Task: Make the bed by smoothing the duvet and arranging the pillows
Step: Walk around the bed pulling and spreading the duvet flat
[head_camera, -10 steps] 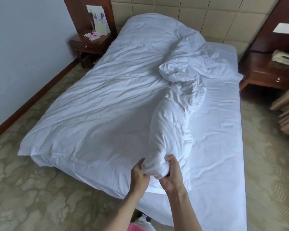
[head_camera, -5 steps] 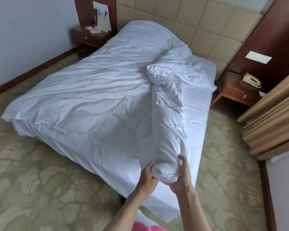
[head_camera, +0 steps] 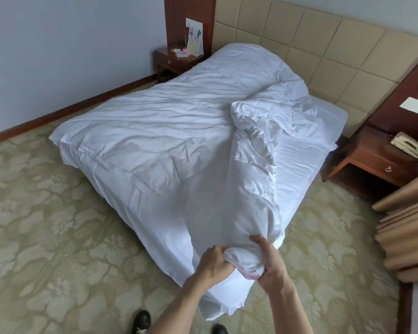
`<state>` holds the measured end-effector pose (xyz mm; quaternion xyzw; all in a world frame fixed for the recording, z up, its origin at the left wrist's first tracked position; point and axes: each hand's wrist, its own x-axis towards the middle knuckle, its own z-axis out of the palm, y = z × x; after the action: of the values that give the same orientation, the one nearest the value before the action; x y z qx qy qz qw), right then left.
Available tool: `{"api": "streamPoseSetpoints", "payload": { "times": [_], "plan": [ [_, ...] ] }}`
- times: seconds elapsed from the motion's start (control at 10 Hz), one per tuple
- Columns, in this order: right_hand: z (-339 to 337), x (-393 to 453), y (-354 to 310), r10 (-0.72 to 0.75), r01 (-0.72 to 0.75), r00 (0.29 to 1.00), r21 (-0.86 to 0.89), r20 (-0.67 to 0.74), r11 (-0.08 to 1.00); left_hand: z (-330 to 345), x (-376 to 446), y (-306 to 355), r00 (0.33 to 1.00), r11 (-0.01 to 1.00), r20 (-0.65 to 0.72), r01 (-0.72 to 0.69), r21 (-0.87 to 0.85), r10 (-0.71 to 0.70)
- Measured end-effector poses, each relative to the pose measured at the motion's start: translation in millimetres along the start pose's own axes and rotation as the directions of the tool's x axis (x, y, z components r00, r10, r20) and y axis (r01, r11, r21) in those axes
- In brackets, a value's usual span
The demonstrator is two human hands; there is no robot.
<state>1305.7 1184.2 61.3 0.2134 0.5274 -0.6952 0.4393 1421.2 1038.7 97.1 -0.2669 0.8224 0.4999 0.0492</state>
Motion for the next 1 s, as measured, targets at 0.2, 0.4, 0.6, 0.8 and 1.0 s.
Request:
{"api": "streamPoseSetpoints", "payload": {
  "times": [0.2, 0.4, 0.6, 0.8, 1.0],
  "plan": [
    [-70, -44, -33, 0.047, -0.046, 0.999, -0.041, 0.009, 0.998, 71, -24, 66, 0.995, 0.945, 0.056, 0.056, 0.323, -0.078],
    [-70, -39, -24, 0.039, -0.032, 0.996, -0.094, 0.076, 0.995, 67, -40, 69, 0.980, 0.935, 0.005, 0.187, 0.300, -0.197],
    [-61, -46, -32, 0.121, -0.080, 0.973, -0.206, 0.195, 0.975, 61, -62, 87, 0.969, 0.939, 0.112, 0.179, 0.295, -0.220],
    [-45, -51, -28, 0.055, -0.058, 0.998, -0.383, -0.018, 0.922, 68, -65, 49, 0.924, 0.924, 0.115, 0.374, -0.077, -0.365],
    [-30, -52, -36, -0.144, 0.114, 0.988, -0.368, -0.053, 0.923, 68, -51, 25, 0.934, 0.882, 0.129, 0.356, -0.308, -0.333]
  ]
}}
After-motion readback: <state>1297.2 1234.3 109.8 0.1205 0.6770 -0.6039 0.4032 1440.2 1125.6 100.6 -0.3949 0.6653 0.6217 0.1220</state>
